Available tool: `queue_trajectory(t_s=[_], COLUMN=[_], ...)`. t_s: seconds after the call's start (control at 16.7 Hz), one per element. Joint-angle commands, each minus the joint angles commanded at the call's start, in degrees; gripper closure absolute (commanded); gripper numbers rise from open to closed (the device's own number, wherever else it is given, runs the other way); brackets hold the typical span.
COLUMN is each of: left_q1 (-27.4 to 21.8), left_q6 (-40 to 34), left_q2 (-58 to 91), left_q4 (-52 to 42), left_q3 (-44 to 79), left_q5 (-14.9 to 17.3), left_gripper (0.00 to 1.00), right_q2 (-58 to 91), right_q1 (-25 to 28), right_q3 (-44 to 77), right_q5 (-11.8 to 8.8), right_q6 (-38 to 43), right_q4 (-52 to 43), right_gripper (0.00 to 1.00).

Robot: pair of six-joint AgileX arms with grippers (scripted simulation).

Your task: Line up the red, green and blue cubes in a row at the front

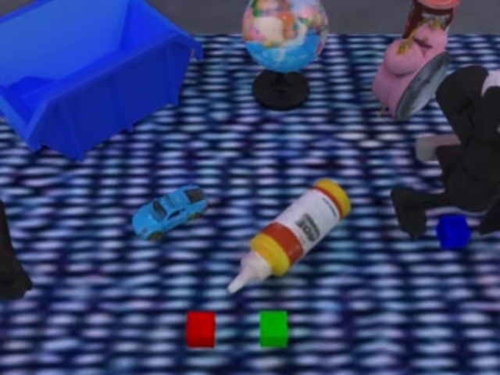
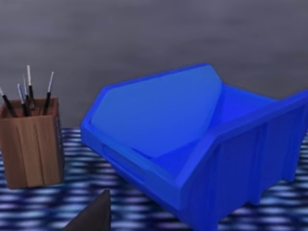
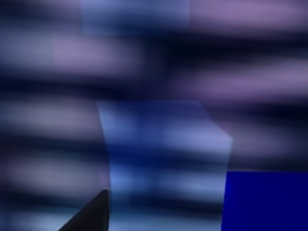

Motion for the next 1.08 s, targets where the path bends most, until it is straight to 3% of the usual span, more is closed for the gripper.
queue_trajectory(t_s=[0.06,0.84,1.08], left_q1=[0.0,0.0,0.0], left_q6=[0.0,0.0,0.0], left_q2=[0.0,0.0,0.0], left_q4=[0.0,0.0,0.0], left_q3=[0.0,0.0,0.0], left_q5=[0.0,0.0,0.0], left_gripper=[0.0,0.0,0.0], right_q2=[0.0,0.0,0.0], right_q1=[0.0,0.0,0.0], right_q3=[0.0,0.0,0.0], right_q5=[0.0,0.0,0.0], right_q6=[0.0,0.0,0.0], right_q4=[0.0,0.0,0.0], right_gripper=[0.0,0.98,1.0])
